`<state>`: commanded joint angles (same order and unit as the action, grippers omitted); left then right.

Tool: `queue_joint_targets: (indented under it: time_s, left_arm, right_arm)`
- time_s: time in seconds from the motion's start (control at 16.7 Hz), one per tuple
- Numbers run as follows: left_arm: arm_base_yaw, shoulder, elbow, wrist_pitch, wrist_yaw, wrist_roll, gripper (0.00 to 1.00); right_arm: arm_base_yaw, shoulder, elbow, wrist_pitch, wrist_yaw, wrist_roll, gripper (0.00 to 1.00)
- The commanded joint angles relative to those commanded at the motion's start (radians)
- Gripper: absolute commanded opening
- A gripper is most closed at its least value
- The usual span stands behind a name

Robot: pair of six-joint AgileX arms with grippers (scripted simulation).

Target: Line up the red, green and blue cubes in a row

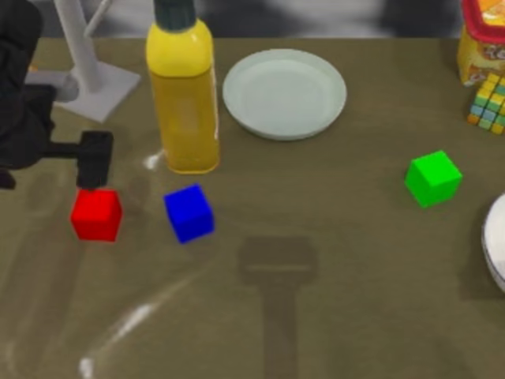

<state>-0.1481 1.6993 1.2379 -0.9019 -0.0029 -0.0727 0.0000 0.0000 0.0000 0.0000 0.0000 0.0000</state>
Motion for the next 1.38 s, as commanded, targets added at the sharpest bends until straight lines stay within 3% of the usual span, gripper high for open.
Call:
queue_joint_targets:
  time_s: [0.36,0.84,1.38]
  left_arm:
    - [-0.027,0.297,0.263,-0.156,0.003,-0.018,1.0]
    - [-0.024,0.331,0.29,-0.165,0.004,-0.019,1.0]
    - [-0.028,0.461,0.132,0.124,0.006,-0.017,1.0]
  right_arm:
    - [0.0,0.0,0.0,0.0,0.0,0.0,1.0]
    - [0.0,0.0,0.0,0.0,0.0,0.0,1.0]
    - [0.0,0.0,0.0,0.0,0.0,0.0,1.0]
